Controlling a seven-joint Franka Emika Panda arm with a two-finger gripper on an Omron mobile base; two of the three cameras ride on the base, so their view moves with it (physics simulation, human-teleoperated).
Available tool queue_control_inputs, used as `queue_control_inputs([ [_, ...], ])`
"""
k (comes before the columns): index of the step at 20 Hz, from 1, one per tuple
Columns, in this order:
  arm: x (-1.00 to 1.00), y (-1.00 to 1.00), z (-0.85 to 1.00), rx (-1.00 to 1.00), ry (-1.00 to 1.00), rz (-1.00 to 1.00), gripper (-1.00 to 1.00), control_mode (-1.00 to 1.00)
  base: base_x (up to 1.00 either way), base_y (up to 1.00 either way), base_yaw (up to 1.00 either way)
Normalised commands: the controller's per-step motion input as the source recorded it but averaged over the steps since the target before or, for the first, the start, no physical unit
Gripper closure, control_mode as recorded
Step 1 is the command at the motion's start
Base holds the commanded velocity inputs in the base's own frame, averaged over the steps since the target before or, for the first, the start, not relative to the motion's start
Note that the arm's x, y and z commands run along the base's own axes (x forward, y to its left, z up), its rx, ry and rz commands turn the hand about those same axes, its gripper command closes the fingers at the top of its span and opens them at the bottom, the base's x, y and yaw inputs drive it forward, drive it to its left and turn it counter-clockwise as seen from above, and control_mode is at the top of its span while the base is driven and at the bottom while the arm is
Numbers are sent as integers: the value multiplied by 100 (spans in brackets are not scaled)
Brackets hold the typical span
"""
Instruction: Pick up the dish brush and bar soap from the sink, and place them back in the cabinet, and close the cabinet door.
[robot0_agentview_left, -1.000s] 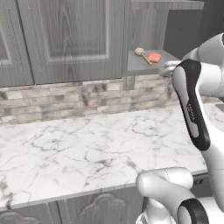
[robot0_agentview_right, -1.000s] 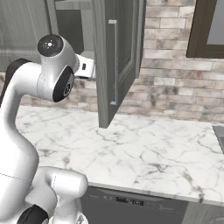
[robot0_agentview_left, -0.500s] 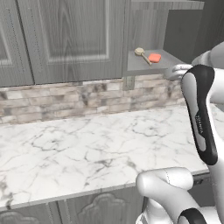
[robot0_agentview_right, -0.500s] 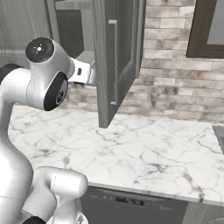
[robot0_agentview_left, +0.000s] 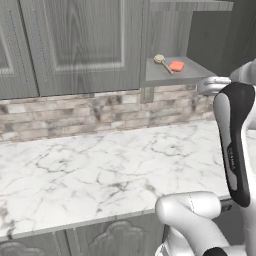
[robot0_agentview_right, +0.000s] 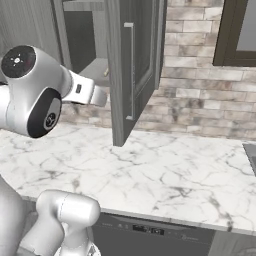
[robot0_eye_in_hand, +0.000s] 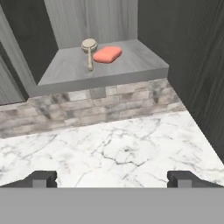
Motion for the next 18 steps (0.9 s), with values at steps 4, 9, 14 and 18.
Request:
queue_control_inputs([
  [4, -60, -15, 0, 9, 0, -17, -100, -100, 0, 0, 0],
  [9, -52, -8, 1, 11, -7, -5, -100, -100, 0, 0, 0],
  [14, -38, -2, 16, 13, -5, 0, -100, -100, 0, 0, 0],
  [18, -36, -26, 6, 14, -1, 0, -100, -100, 0, 0, 0],
])
